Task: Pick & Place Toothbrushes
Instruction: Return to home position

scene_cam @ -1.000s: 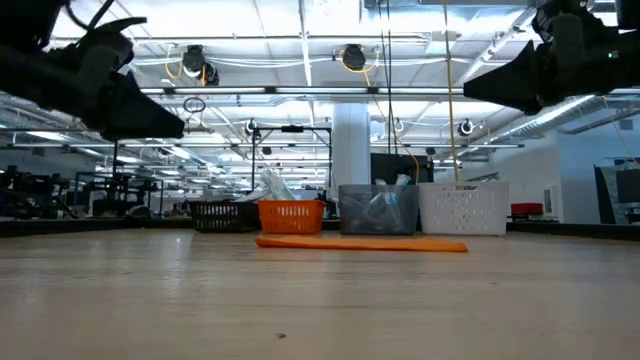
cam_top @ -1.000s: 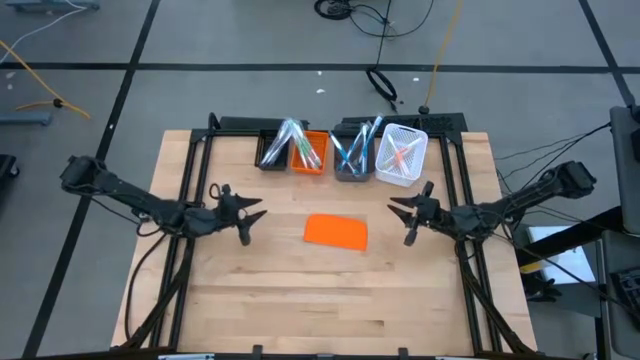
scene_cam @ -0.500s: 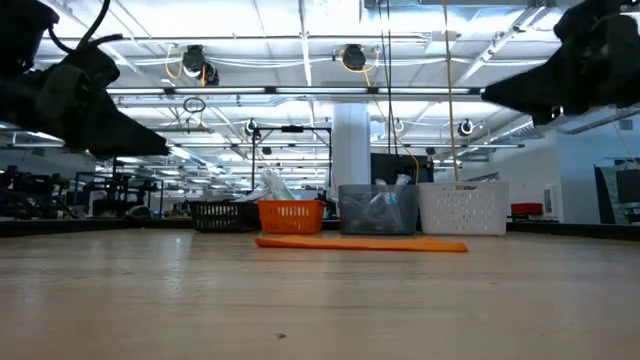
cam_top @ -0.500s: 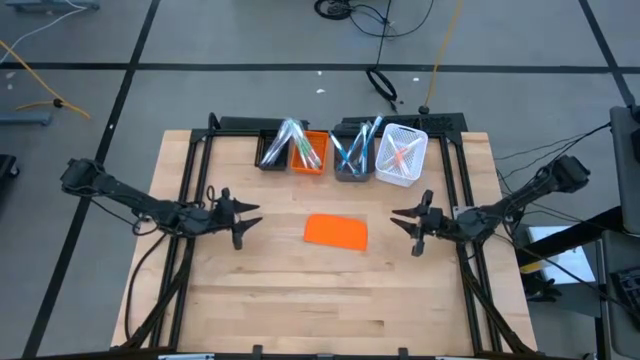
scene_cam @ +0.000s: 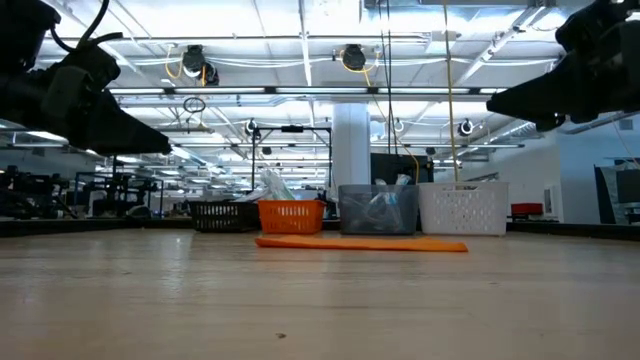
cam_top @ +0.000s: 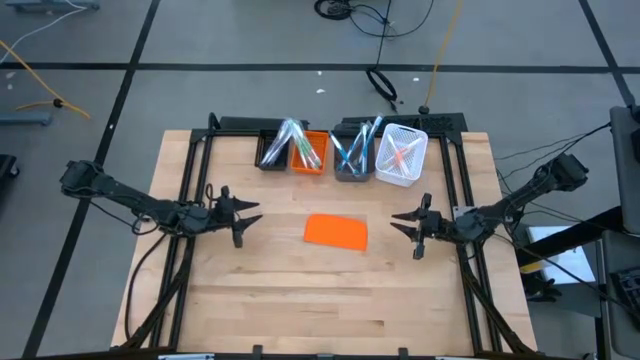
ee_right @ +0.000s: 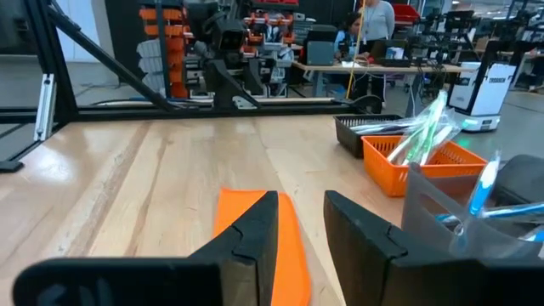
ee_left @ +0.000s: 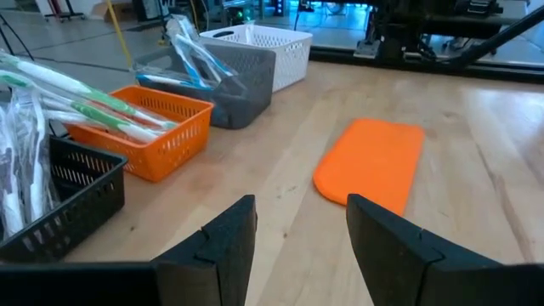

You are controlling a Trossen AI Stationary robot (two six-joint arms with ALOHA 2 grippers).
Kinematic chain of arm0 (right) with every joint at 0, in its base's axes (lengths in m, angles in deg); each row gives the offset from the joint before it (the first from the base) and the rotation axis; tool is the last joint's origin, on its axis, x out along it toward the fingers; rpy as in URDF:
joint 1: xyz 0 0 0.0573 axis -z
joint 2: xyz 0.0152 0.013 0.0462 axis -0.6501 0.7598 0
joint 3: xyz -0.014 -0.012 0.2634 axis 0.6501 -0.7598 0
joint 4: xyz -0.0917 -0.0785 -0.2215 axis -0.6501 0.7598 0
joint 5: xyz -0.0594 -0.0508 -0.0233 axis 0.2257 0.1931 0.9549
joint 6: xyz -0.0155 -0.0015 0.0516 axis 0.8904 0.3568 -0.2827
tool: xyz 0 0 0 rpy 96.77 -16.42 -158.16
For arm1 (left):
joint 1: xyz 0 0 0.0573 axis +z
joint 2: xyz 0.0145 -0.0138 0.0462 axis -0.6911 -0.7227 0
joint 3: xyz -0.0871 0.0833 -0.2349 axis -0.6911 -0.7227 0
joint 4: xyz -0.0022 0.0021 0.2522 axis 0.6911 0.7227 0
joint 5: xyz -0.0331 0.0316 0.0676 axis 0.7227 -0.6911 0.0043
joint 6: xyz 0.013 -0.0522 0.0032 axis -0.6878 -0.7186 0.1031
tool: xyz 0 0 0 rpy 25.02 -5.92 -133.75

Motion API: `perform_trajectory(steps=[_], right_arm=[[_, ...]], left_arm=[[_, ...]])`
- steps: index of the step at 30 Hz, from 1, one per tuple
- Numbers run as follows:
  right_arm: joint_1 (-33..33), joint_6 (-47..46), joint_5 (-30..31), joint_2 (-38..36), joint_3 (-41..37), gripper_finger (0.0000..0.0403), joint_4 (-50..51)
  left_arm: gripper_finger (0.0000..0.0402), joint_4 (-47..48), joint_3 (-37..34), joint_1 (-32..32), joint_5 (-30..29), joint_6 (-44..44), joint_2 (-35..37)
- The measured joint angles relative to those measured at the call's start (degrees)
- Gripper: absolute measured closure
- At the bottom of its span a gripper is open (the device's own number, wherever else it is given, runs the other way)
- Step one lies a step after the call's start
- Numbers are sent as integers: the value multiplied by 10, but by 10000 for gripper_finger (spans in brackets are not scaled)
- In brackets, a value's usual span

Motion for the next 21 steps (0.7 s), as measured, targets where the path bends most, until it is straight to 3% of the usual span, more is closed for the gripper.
perform_trajectory(steps=[11,21], right_arm=[[-1,7,0,-4,-1,314,8],[57,8,0,-164,-1,314,36]], left_arm=[[215,-3,0,0,0,0,0],[215,-1,0,0,0,-1,0]])
